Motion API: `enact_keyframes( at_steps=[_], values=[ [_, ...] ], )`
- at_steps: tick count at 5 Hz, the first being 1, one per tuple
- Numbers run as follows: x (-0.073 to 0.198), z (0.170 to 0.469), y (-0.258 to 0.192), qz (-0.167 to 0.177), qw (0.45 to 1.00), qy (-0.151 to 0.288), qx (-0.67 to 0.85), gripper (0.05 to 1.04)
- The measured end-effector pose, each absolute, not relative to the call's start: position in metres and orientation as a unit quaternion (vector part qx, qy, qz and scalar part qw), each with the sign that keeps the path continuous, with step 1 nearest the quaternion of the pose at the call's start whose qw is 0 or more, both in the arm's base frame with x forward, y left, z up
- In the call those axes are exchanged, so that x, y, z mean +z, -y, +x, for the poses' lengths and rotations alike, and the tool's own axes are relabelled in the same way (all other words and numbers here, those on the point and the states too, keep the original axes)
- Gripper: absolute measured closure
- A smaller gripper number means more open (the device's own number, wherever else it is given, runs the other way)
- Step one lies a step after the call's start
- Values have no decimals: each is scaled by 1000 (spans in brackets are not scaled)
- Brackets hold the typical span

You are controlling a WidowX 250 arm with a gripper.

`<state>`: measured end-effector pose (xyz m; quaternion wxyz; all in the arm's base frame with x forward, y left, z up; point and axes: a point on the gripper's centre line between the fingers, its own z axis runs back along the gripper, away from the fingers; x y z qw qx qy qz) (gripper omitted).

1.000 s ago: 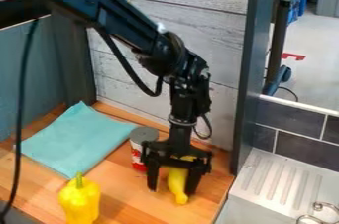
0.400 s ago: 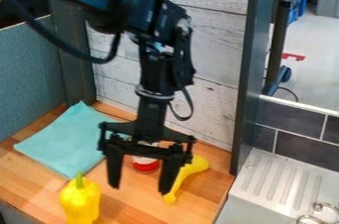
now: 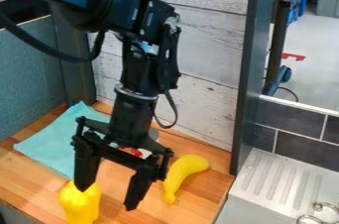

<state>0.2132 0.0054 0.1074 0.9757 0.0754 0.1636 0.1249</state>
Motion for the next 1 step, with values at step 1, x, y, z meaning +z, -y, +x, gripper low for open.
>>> enact_keyframes(
  at_steps=[1],
  values=[
    [110, 213, -19, 113, 977, -156, 92, 87]
  ],
)
